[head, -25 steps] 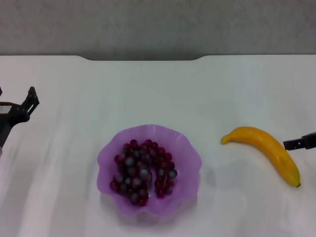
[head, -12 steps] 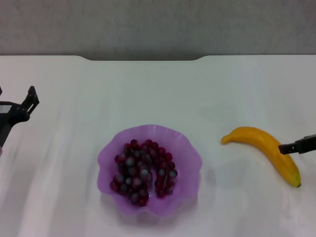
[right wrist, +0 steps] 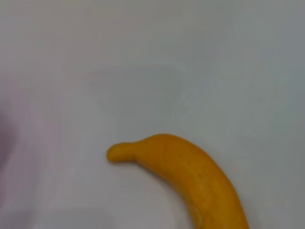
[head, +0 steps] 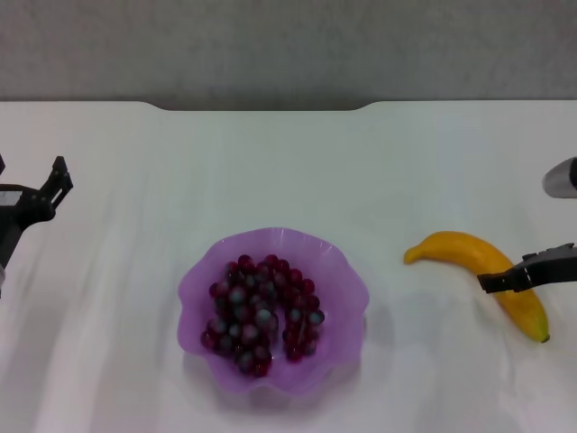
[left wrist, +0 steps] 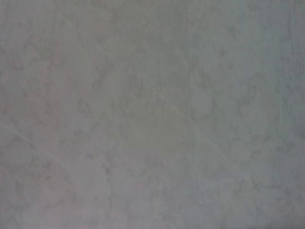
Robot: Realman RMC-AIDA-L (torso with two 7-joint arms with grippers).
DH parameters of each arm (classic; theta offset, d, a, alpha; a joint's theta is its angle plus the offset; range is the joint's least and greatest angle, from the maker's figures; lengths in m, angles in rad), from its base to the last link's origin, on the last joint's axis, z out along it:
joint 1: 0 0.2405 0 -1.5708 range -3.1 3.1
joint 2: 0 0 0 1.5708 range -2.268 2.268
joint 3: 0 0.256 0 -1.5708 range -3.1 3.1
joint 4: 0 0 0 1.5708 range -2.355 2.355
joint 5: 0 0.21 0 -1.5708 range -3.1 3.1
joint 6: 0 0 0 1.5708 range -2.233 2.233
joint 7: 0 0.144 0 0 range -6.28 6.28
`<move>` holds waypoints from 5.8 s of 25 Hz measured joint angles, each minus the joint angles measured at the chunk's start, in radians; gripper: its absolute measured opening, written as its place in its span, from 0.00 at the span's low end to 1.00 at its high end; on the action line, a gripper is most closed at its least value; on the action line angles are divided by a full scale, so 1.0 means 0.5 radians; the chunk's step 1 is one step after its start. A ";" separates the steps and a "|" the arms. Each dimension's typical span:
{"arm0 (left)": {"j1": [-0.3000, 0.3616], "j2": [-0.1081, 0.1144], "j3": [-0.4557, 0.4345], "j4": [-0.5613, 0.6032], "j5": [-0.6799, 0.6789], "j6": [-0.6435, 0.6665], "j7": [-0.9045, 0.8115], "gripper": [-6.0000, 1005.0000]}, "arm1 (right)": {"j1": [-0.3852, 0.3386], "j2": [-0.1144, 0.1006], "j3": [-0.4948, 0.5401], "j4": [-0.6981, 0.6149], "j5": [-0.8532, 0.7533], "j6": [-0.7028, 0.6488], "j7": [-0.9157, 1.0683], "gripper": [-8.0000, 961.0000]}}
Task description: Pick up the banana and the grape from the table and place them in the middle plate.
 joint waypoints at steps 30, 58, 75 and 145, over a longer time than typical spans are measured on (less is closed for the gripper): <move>0.006 -0.004 0.003 0.000 0.015 0.005 -0.014 0.88 | 0.093 0.006 -0.326 -0.299 0.186 -0.314 -0.017 0.93; 0.023 -0.004 0.000 -0.013 0.013 -0.006 -0.014 0.88 | -0.157 0.013 -0.334 0.278 0.299 -0.126 0.002 0.52; 0.008 -0.006 0.009 -0.008 0.015 -0.013 -0.014 0.88 | -0.072 0.009 -0.631 0.673 0.938 0.049 -0.115 0.52; -0.027 -0.010 0.055 -0.074 0.015 -0.013 -0.278 0.88 | -0.376 0.009 -1.838 0.072 1.574 -2.510 -0.444 0.93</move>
